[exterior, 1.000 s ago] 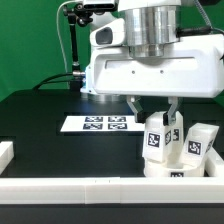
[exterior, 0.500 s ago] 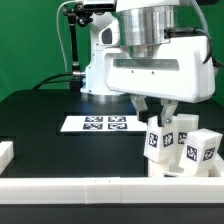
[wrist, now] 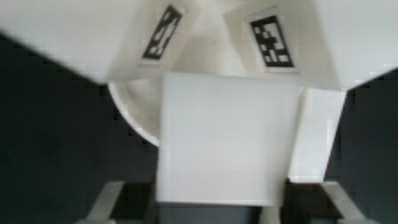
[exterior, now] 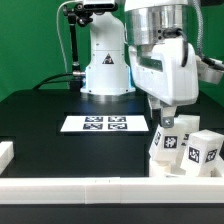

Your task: Assemble stool

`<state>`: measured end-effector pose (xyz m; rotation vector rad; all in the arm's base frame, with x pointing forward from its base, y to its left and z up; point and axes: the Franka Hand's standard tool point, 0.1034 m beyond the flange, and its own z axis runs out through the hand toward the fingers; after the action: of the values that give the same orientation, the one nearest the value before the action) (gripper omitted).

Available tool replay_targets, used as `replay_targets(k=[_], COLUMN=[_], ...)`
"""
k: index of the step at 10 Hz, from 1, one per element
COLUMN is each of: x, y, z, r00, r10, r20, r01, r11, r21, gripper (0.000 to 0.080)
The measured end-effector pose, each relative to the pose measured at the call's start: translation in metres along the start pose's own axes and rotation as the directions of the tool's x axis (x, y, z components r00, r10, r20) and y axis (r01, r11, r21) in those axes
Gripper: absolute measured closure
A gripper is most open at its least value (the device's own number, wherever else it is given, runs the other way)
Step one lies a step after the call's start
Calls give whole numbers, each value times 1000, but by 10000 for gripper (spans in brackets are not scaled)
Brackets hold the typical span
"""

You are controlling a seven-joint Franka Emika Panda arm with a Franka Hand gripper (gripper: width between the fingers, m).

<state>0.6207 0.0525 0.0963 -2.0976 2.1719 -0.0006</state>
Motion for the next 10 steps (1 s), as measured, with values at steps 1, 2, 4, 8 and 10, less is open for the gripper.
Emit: replay_targets(k=[1,2,4,8,10], x=[-1,0,3,2,-6], y=[-1,-2,-3,-3,-7], z=[0,0,1,0,-5], r00=[996,986,948,948,975], r10=[86,164,314,315,220], r20=[7,17,47,43,24], r01=[-86,-164,-315,-316,-220], r11=[996,986,949,949,975], r21=[9,20,22,18,2], gripper=[468,468,468,339,164])
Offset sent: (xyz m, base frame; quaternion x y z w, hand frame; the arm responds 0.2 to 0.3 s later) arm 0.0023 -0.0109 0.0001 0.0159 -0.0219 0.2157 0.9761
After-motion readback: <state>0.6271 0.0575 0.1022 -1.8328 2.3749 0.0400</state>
